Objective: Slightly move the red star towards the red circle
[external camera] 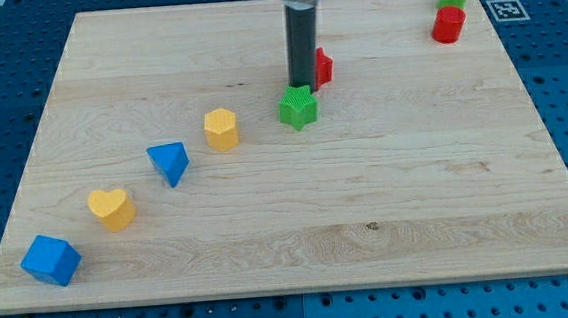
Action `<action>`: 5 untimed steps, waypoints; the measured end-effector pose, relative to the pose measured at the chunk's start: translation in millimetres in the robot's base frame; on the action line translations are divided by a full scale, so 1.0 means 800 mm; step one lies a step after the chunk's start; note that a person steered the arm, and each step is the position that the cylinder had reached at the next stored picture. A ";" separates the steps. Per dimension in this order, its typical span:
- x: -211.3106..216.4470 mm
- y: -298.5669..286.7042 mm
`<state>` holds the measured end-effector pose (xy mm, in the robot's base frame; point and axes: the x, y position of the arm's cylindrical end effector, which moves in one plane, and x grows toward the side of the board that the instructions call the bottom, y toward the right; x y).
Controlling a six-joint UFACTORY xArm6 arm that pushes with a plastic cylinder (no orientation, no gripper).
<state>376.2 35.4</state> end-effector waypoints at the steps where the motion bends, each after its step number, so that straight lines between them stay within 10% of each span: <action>1: -0.012 -0.006; 5: -0.038 0.049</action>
<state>345.5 74.5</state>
